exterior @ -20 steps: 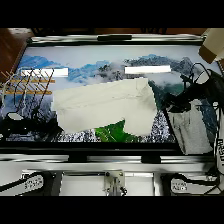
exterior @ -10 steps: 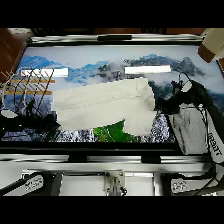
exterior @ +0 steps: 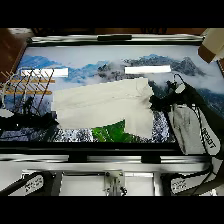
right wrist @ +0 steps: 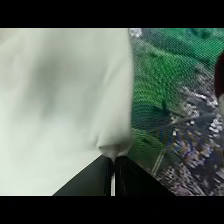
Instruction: Fold the shirts.
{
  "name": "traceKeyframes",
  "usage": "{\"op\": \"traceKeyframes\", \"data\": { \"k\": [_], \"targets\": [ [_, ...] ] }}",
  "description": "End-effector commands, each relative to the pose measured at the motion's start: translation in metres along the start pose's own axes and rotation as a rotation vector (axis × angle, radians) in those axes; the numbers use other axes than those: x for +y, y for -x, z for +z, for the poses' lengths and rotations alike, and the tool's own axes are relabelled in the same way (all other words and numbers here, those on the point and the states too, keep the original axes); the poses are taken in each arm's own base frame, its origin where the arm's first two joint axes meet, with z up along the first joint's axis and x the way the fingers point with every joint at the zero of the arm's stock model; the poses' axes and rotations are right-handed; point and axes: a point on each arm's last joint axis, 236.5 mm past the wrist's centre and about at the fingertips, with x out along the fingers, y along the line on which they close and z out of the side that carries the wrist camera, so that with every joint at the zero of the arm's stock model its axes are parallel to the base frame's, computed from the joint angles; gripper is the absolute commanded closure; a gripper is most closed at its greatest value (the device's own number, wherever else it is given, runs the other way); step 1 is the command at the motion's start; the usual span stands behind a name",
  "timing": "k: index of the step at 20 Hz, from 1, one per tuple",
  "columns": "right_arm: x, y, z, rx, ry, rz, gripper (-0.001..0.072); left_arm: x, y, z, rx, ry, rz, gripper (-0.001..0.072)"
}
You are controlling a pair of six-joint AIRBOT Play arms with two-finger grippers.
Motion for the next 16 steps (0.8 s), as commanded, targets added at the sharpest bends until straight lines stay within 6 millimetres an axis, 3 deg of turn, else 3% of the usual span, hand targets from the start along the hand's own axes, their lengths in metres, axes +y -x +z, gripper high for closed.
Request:
{"op": "traceKeyframes", "data": {
  "k": [1,3,4,5,6,7,8,9,10,11,13,14,16],
  "targets": [
    [0.036,0.04,0.011,-0.061,0.133,0.082,0.0653,-0.021,0.032,0.031,-0.085,-0.105,-0.007,0.0673],
    [0.075,0.123,0.029,-0.223,0.319,0.109,0.0653,-0.072,0.108,0.081,-0.288,-0.354,0.008,0.0673],
    [0.098,0.181,0.036,-0.348,0.431,0.104,0.0654,-0.113,0.166,0.101,-0.427,-0.507,0.025,0.0673],
    [0.121,0.255,0.037,-0.516,0.525,0.086,0.0654,-0.158,0.236,0.112,-0.6,-0.61,0.048,0.0673],
    [0.145,0.334,0.028,-0.709,0.59,0.082,0.0653,-0.202,0.302,0.107,-0.765,-0.697,0.064,0.0673],
    [0.165,0.407,0.007,-0.895,0.639,0.084,0.0653,-0.247,0.371,0.087,-0.941,-0.805,0.087,0.0673],
    [0.181,0.479,-0.026,-1.086,0.68,0.094,0.0653,-0.276,0.426,0.061,-1.087,-0.872,0.127,0.0674],
    [0.192,0.532,-0.065,-1.237,0.712,0.121,0.0653,-0.297,0.474,0.029,-1.221,-0.884,0.159,0.0673],
    [0.197,0.576,-0.107,-1.367,0.732,0.144,0.0654,-0.306,0.508,0.0,-1.321,-0.862,0.183,0.0673],
    [0.196,0.605,-0.142,-1.463,0.732,0.157,0.0654,-0.309,0.533,-0.028,-1.403,-0.825,0.199,0.0673],
    [0.177,0.641,-0.193,-1.588,0.658,0.16,0.0654,-0.306,0.553,-0.071,-1.485,-0.777,0.211,0.0673],
    [0.168,0.651,-0.211,-1.623,0.624,0.154,0.0653,-0.301,0.551,-0.087,-1.481,-0.77,0.229,0.0673],
    [0.155,0.656,-0.227,-1.645,0.582,0.135,0.0653,-0.285,0.539,-0.102,-1.425,-0.744,0.284,0.0672]
  ]
}}
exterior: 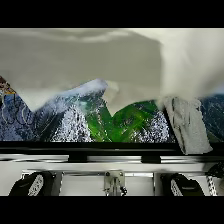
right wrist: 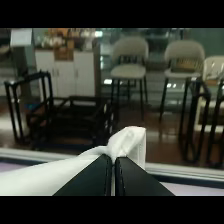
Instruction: Fold the shirts.
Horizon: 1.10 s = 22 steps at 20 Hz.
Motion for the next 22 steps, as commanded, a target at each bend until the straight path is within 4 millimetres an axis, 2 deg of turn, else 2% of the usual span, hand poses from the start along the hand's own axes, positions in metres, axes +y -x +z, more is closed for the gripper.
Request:
{"op": "traceKeyframes", "data": {
  "k": [1,3,5,7,8,9,12,15,16,17,19,21,22],
  "targets": [
    [-0.004,0.064,0.026,-0.096,-0.025,-0.086,0.0653,0.002,0.054,-0.008,0.042,-0.003,0.099,0.0672],
    [-0.006,0.057,0.005,-0.005,-0.031,-0.088,0.0653,0.004,0.054,-0.032,0.144,-0.019,0.101,0.0672],
    [-0.008,0.039,-0.027,0.131,-0.052,-0.078,0.0653,0.008,0.045,-0.048,0.203,-0.056,0.096,0.0672],
    [-0.011,0.015,-0.071,0.312,-0.087,-0.067,0.0653,0.014,0.026,-0.076,0.292,-0.121,0.072,0.0672],
    [-0.014,0.003,-0.101,0.439,-0.1,-0.061,0.0652,0.018,0.014,-0.096,0.353,-0.1,0.061,0.0672],
    [-0.018,-0.008,-0.137,0.586,-0.104,-0.052,0.0652,0.02,0.0,-0.126,0.441,-0.071,0.042,0.0672],
    [-0.029,-0.04,-0.257,0.991,-0.145,-0.013,0.0652,0.026,-0.036,-0.242,0.754,0.039,-0.024,0.0672],
    [-0.043,-0.094,-0.368,1.135,-0.26,-0.027,0.0652,0.024,-0.07,-0.377,1.021,0.188,-0.08,0.0672],
    [-0.045,-0.118,-0.402,1.134,-0.308,-0.027,0.0652,0.02,-0.088,-0.41,1.044,0.259,-0.096,0.0672],
    [-0.051,-0.144,-0.432,1.122,-0.346,-0.04,0.0652,0.014,-0.11,-0.441,1.044,0.343,-0.111,0.0672],
    [-0.064,-0.191,-0.479,1.068,-0.41,-0.072,0.0652,0.014,-0.157,-0.484,1.018,0.49,-0.099,0.0672],
    [-0.078,-0.226,-0.515,1.002,-0.448,-0.112,0.0652,0.022,-0.201,-0.521,0.987,0.612,-0.061,0.0672],
    [-0.086,-0.236,-0.529,0.982,-0.432,-0.123,0.0652,0.022,-0.218,-0.537,0.986,0.679,-0.055,0.0672]
  ]
}}
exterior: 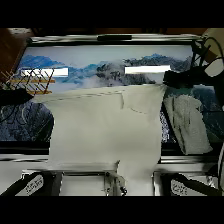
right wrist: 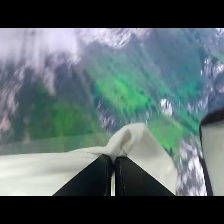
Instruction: Fold the shirts.
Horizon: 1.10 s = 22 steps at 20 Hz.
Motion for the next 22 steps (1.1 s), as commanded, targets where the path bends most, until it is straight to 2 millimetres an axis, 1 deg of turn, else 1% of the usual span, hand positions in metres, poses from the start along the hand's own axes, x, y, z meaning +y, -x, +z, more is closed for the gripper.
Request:
{"op": "traceKeyframes", "data": {
  "k": [1,3,4,6,7,8,9,10,11,12,13,14,15,17,19,21,22],
  "targets": [
    [-0.032,-0.081,0.027,-0.119,-0.055,-0.019,0.0652,0.02,-0.089,0.025,-0.046,0.233,-0.094,0.0672],
    [-0.041,-0.099,0.031,-0.146,-0.065,-0.034,0.0652,0.015,-0.121,0.032,-0.039,0.197,-0.125,0.0672],
    [-0.045,-0.106,0.029,-0.143,-0.07,-0.037,0.0652,0.011,-0.135,0.032,-0.029,0.175,-0.128,0.0672],
    [-0.045,-0.111,0.019,-0.1,-0.072,-0.035,0.0652,0.004,-0.149,0.032,-0.013,0.166,-0.135,0.0672],
    [-0.045,-0.11,0.007,-0.05,-0.061,-0.038,0.0652,0.002,-0.151,0.03,-0.005,0.164,-0.139,0.0672],
    [-0.044,-0.105,-0.007,0.015,-0.047,-0.041,0.0652,0.0,-0.148,0.025,0.021,0.163,-0.153,0.0672],
    [-0.046,-0.095,-0.025,0.096,-0.032,-0.049,0.0652,-0.005,-0.143,0.013,0.076,0.163,-0.182,0.0672],
    [-0.045,-0.084,-0.045,0.185,-0.012,-0.059,0.0652,-0.012,-0.135,-0.008,0.17,0.165,-0.227,0.0672],
    [-0.051,-0.068,-0.068,0.292,0.023,-0.094,0.0652,-0.016,-0.126,-0.03,0.273,0.167,-0.262,0.0672],
    [-0.057,-0.052,-0.091,0.398,0.048,-0.136,0.0652,-0.01,-0.116,-0.056,0.388,0.177,-0.254,0.0672],
    [-0.066,-0.039,-0.108,0.48,0.05,-0.181,0.0652,0.001,-0.11,-0.077,0.478,0.183,-0.208,0.0673],
    [-0.07,-0.033,-0.122,0.541,0.045,-0.201,0.0652,0.014,-0.106,-0.096,0.546,0.179,-0.147,0.0672],
    [-0.073,-0.034,-0.132,0.567,0.038,-0.205,0.0652,0.023,-0.107,-0.106,0.573,0.18,-0.111,0.0673],
    [-0.075,-0.045,-0.14,0.561,0.022,-0.201,0.0652,0.024,-0.115,-0.116,0.571,0.201,-0.108,0.0672],
    [-0.071,-0.054,-0.143,0.546,-0.035,-0.186,0.0652,0.026,-0.121,-0.121,0.567,0.214,-0.097,0.0672],
    [-0.062,-0.059,-0.139,0.523,-0.07,-0.154,0.0646,0.026,-0.125,-0.122,0.567,0.212,-0.095,0.0671],
    [-0.056,-0.06,-0.137,0.516,-0.085,-0.13,0.0544,0.025,-0.125,-0.12,0.56,0.212,-0.097,0.0638]
  ]
}}
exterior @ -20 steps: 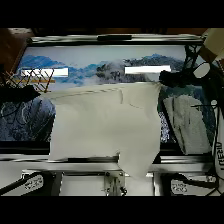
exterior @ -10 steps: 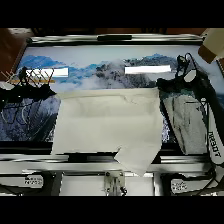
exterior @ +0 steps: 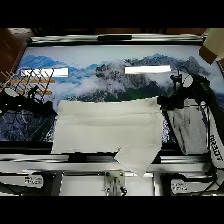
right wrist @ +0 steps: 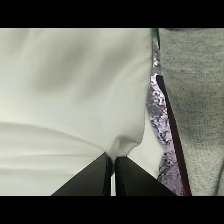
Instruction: Fold the shirts.
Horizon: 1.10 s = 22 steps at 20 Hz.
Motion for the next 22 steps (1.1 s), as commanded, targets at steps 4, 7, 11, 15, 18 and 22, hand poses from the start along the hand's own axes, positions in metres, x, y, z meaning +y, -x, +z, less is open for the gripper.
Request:
{"op": "traceKeyframes", "data": {
  "k": [4,7,11,15,18,22],
  "targets": [
    [0.016,0.024,-0.014,0.049,-0.006,0.051,0.0262,-0.004,0.021,-0.009,0.066,0.015,-0.019,0.0203],
    [-0.014,0.064,-0.03,0.051,0.019,-0.052,0.026,-0.004,0.064,-0.02,0.095,0.022,-0.049,0.0204],
    [-0.043,0.093,-0.081,0.121,-0.04,-0.037,0.0254,0.02,0.067,-0.079,0.135,0.071,-0.021,0.0203],
    [-0.055,0.083,-0.119,0.116,-0.127,0.005,0.0255,0.033,0.021,-0.148,0.2,0.098,-0.053,0.0203],
    [-0.056,0.078,-0.133,0.142,-0.148,0.02,0.0255,0.044,0.0,-0.175,0.249,0.097,-0.043,0.0203],
    [-0.054,0.077,-0.132,0.138,-0.146,0.024,0.0255,0.058,-0.008,-0.186,0.263,0.098,0.007,0.0203]
  ]
}}
